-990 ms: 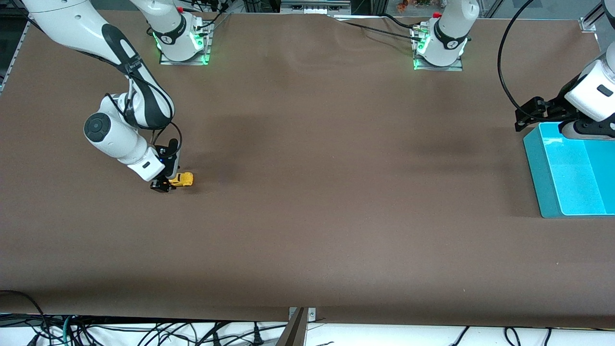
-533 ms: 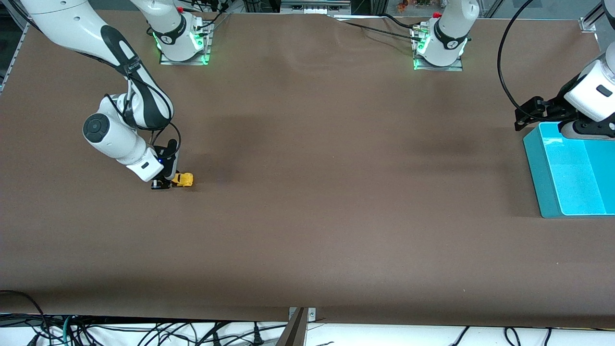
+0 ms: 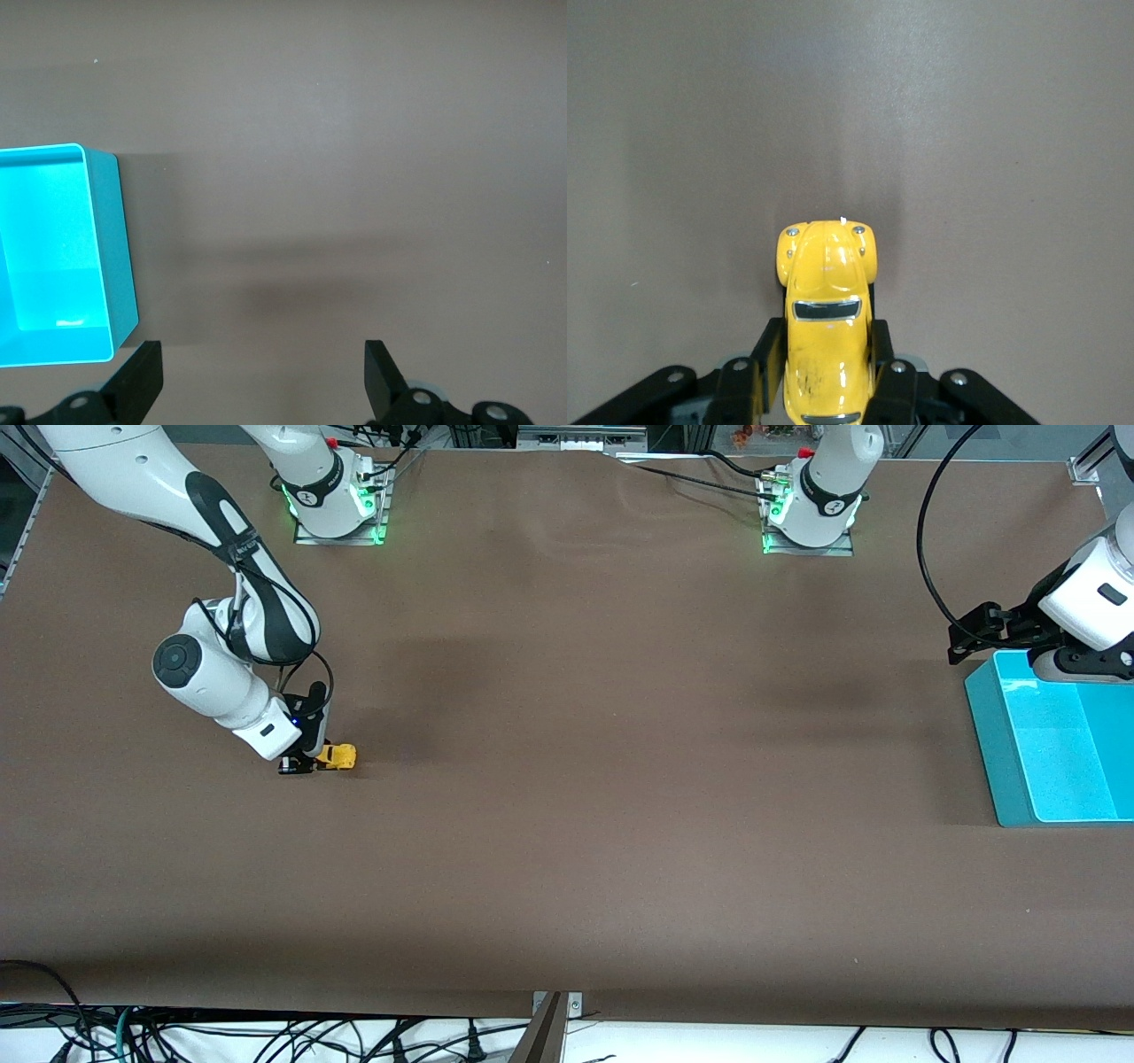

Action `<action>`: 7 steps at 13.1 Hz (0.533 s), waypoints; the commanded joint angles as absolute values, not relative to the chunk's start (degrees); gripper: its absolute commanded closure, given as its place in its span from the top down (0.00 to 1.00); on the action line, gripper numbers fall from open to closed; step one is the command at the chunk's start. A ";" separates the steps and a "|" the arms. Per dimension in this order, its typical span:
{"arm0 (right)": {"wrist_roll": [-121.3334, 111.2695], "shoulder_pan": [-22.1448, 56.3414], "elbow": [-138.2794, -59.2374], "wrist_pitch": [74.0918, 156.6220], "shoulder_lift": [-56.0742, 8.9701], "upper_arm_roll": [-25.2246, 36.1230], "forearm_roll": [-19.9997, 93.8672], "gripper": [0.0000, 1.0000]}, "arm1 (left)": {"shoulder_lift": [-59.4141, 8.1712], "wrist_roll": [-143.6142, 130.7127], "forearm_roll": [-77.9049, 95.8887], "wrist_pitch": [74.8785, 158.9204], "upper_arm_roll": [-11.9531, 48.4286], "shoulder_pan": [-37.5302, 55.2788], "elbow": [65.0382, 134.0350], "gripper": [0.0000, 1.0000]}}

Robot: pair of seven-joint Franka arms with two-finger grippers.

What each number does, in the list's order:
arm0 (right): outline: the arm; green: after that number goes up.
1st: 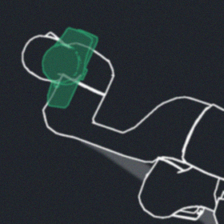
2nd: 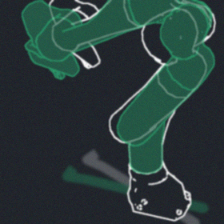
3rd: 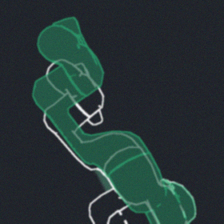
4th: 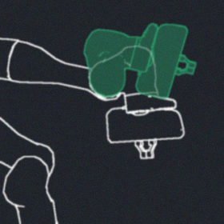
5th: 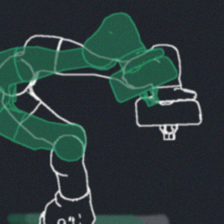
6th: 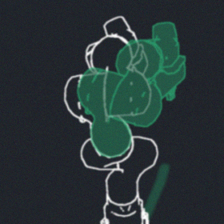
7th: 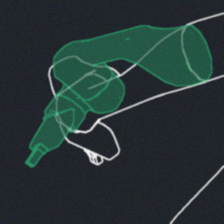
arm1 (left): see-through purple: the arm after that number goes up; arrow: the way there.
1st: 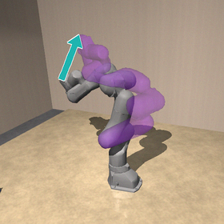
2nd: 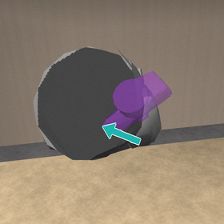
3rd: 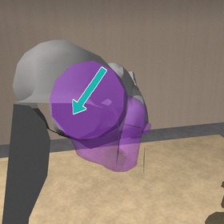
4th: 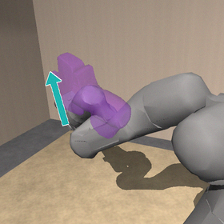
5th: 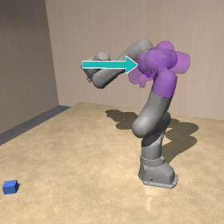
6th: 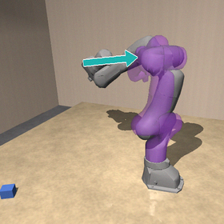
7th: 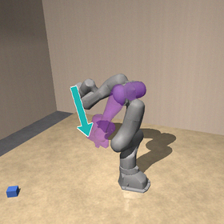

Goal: Wind and store yellow beetle car
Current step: 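Drag the held car backward along the table with the right gripper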

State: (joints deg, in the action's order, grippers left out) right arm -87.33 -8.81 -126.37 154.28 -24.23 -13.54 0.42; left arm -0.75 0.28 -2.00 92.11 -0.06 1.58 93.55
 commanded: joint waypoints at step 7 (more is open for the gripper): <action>-91.05 -13.62 -127.62 155.74 -24.96 -14.50 0.44 0.17 | -2.29 0.00 -1.41 89.56 0.09 1.32 90.44 1.00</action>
